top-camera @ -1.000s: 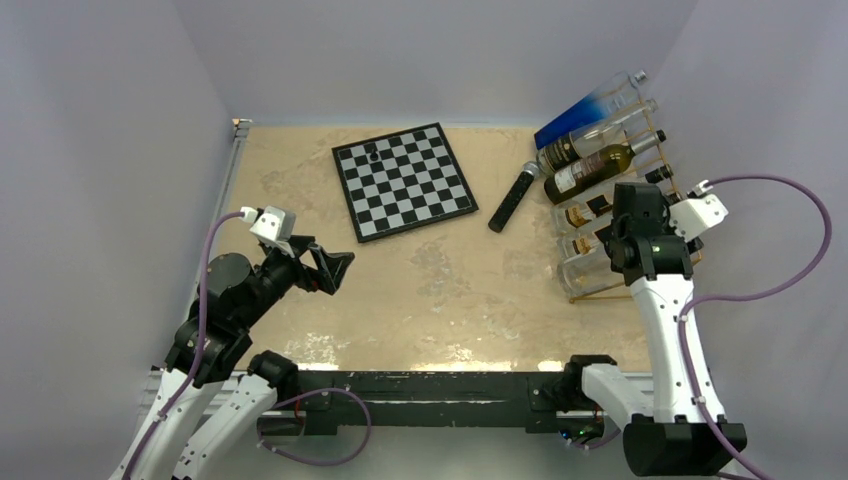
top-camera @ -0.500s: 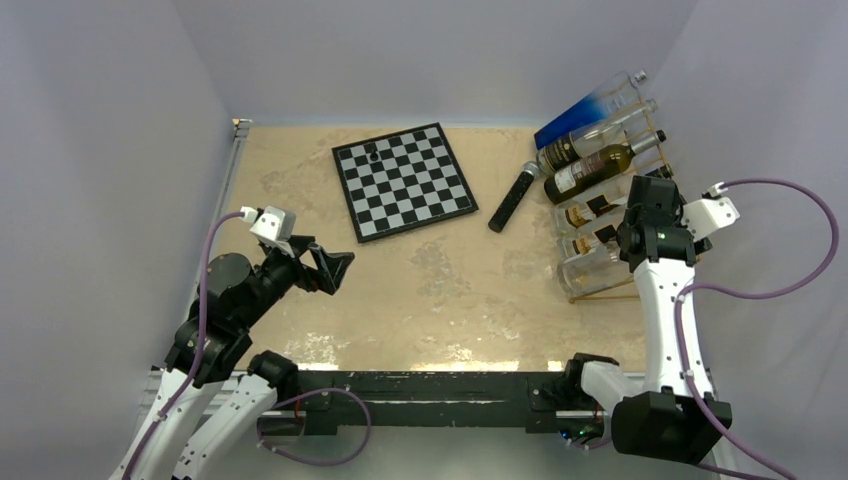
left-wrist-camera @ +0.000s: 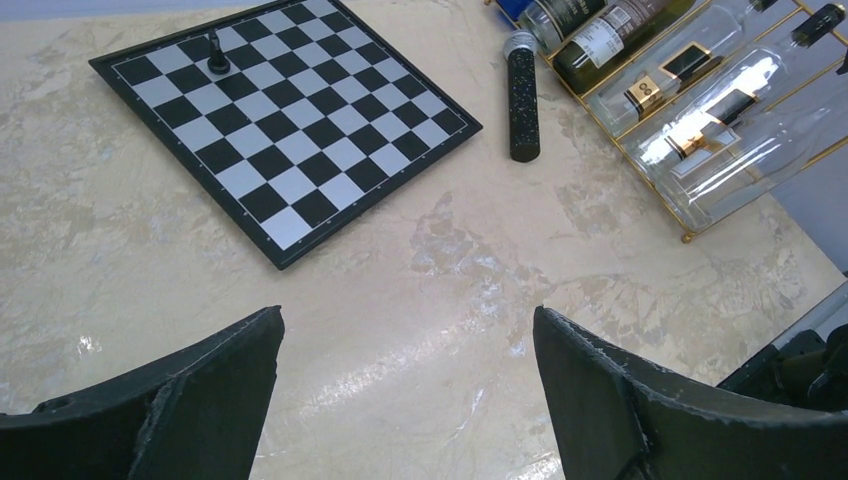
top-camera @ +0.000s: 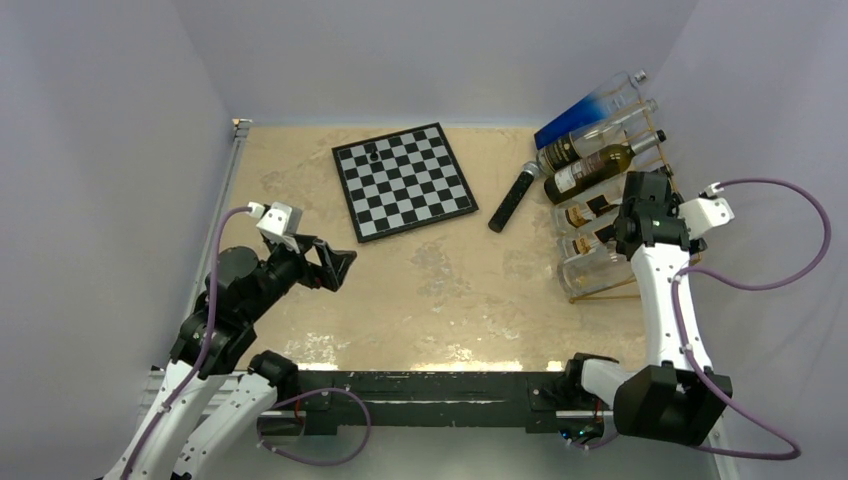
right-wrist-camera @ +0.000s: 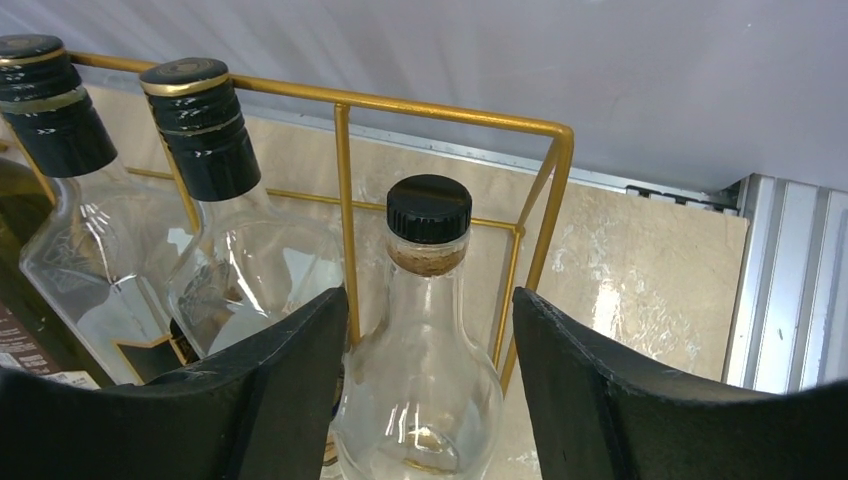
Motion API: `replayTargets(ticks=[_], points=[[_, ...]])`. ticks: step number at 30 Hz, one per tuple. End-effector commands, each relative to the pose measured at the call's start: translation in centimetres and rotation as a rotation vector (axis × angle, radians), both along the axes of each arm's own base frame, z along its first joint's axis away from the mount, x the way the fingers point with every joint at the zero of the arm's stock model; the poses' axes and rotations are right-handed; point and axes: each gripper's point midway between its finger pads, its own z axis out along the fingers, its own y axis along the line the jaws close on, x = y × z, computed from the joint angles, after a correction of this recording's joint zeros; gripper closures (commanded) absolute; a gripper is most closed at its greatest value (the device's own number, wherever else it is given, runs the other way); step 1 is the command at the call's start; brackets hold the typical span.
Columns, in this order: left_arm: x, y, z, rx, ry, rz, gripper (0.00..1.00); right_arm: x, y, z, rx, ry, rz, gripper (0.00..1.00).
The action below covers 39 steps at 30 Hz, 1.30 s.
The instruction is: Take the wine bottle off the wine rack
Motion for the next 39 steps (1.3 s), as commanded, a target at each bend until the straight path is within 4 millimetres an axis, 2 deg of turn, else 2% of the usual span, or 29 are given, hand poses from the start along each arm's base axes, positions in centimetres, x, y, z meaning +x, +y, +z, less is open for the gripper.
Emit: replayTargets(ticks=[1, 5, 9, 15, 19, 24, 34, 36, 39], points=[[0.8, 0.1, 0.2, -0.008, -0.014, 0.028, 0.02, 0.1, -1.1, 0.4, -0.042, -0.031, -0.083, 0.33], [1.1, 0.4, -0.1, 0.001, -0.012, 0.047, 0.02, -0.2, -1.8, 0.1, -0.079, -0.012, -0.129, 0.28], [1.2, 0.4, -0.2, 0.004, -0.012, 0.051, 0.03, 0.4, -2.1, -0.5, -0.089, 0.004, -0.14, 0.32], [1.5, 0.2, -0.3, 0.01, -0.004, 0.047, 0.03, 1.5, -2.2, -1.3, -0.085, 0.01, -0.14, 0.33], [1.4, 0.2, -0.5, 0.013, 0.002, 0.047, 0.03, 2.0, -2.4, -1.8, -0.087, 0.036, -0.135, 0.4], [1.5, 0.3, -0.4, 0.014, -0.003, 0.053, 0.03, 2.3, -2.4, -2.1, -0.091, 0.039, -0.124, 0.44], [1.3, 0.0, -0.3, 0.007, -0.001, 0.034, 0.04, 2.5, -2.9, -1.8, -0.114, 0.05, -0.132, 0.43], [1.2, 0.1, -0.2, 0.006, -0.005, 0.037, 0.04, 2.5, -2.8, -1.8, -0.114, 0.055, -0.127, 0.45], [1.2, 0.3, -0.2, 0.005, -0.008, 0.049, 0.04, 2.5, -2.7, -2.0, -0.107, 0.055, -0.11, 0.54]])
